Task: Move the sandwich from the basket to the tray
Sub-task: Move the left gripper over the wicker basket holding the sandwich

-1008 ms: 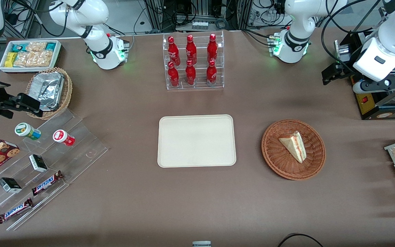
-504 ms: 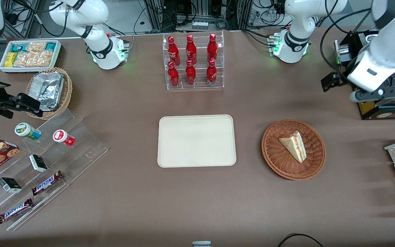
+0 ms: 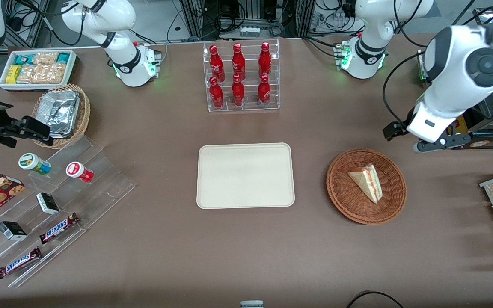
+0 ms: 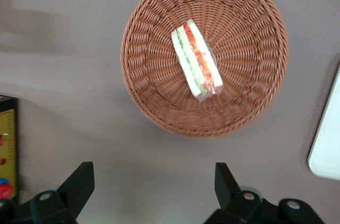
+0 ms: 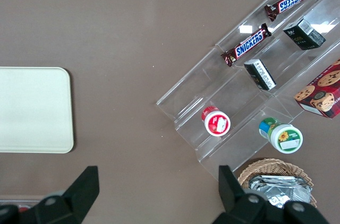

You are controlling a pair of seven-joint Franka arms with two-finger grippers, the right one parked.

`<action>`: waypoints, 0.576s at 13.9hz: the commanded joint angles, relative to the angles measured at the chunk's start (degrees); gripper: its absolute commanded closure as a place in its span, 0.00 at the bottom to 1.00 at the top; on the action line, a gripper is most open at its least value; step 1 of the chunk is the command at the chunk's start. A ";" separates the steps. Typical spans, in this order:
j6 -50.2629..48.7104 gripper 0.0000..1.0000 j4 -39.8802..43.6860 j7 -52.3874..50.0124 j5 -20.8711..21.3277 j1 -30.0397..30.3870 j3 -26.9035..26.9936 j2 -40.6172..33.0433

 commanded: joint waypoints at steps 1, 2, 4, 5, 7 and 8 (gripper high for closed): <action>5.17 0.00 -3.65 -8.66 0.11 -1.11 0.17 -0.82; 6.92 0.00 -3.83 -13.92 0.11 -1.63 0.17 0.14; 9.83 0.00 -3.92 -20.28 0.29 -2.16 0.00 2.34; 10.80 0.00 -3.92 -21.00 0.29 -2.34 -0.01 3.22; 11.51 0.00 -3.83 -20.74 0.29 -2.34 -0.01 4.80; 12.38 0.00 -3.75 -20.39 0.29 -2.34 -0.01 5.94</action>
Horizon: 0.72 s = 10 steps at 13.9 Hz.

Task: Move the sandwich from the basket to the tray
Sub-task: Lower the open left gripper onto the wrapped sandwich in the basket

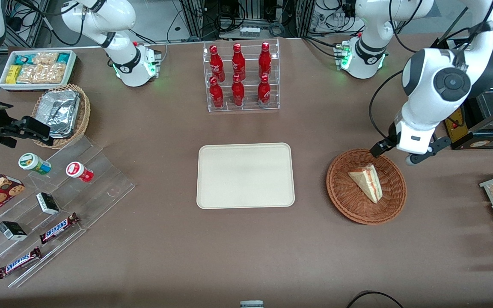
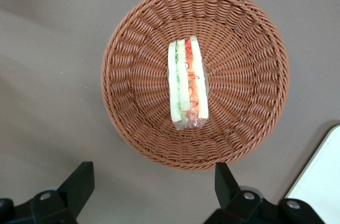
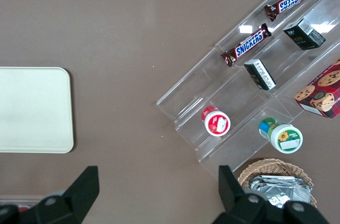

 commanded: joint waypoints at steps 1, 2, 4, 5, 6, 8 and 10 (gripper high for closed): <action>2.74 0.00 0.21 -0.83 0.33 -0.29 0.14 3.22; 3.45 0.00 0.29 -0.74 0.33 -0.29 0.14 4.54; 5.90 0.00 0.38 -0.83 0.16 -0.20 0.14 7.17; 6.79 0.00 0.56 -0.74 0.16 -0.11 0.14 8.23; 7.66 0.00 0.91 -0.74 0.07 -0.02 0.14 9.46; 9.60 0.00 1.79 -0.65 0.07 -0.02 0.14 12.10; 12.32 0.00 1.88 -0.65 0.07 0.06 0.14 14.12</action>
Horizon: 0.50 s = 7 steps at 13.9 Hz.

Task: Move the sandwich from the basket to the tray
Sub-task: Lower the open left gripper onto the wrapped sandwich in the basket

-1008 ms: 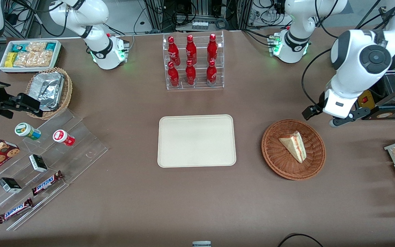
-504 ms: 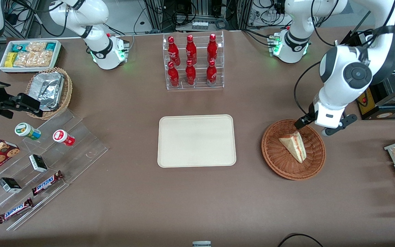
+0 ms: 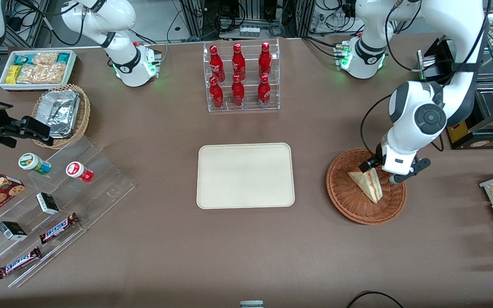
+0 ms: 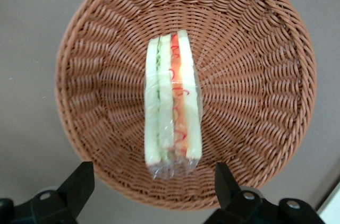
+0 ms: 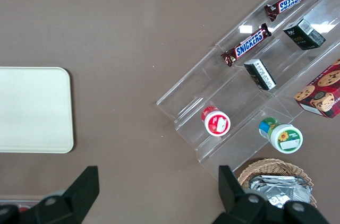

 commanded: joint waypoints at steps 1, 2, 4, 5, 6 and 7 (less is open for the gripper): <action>3.36 0.00 1.55 -0.65 0.07 0.08 0.08 3.41; 4.42 0.00 1.55 -0.65 0.07 0.17 0.17 4.20; 6.01 0.00 1.72 -0.65 0.16 0.43 0.17 5.70; 6.62 0.01 1.64 -0.65 0.24 0.52 0.17 6.22; 6.71 0.18 1.55 -0.65 0.25 0.52 0.26 6.66; 6.63 0.37 1.20 -0.65 0.25 0.52 0.34 6.67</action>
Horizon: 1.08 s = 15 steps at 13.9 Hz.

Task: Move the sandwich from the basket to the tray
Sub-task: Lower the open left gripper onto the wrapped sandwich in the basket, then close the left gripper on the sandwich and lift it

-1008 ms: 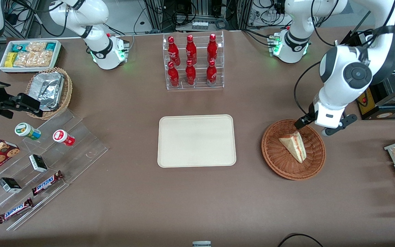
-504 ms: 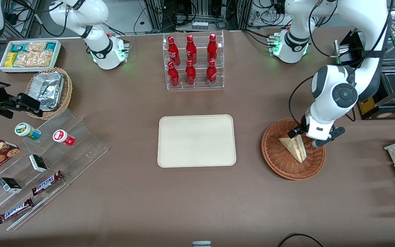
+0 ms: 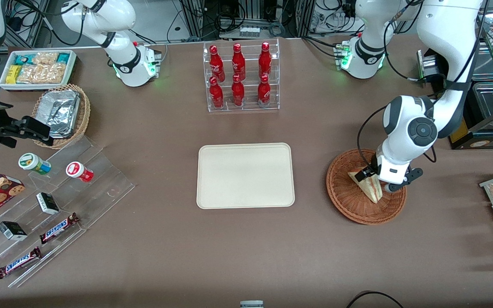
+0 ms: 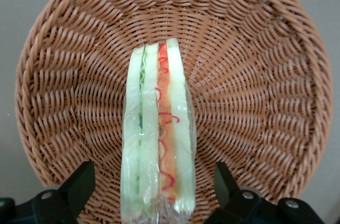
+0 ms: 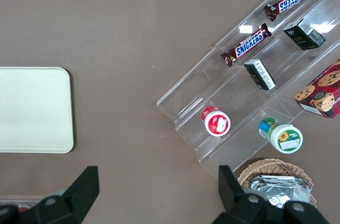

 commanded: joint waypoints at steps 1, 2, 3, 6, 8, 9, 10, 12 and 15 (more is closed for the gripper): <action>0.10 0.62 0.53 -0.74 0.24 0.18 0.05 0.92; -0.07 0.90 0.52 -1.00 0.24 0.18 0.05 0.83; -0.34 1.00 0.52 -1.00 0.24 0.18 0.05 0.83; -0.51 1.00 0.79 -0.74 0.33 0.36 0.05 0.48; -1.12 1.00 1.31 -0.74 0.68 1.14 -0.12 0.30; -3.39 1.00 2.45 -0.56 0.95 1.58 -0.38 0.13; -7.16 1.00 4.55 -0.21 1.04 1.24 -0.39 0.12; -14.63 1.00 9.38 0.40 1.12 0.80 -0.39 0.04; -21.58 1.00 13.78 0.49 1.12 -0.69 -0.65 -0.93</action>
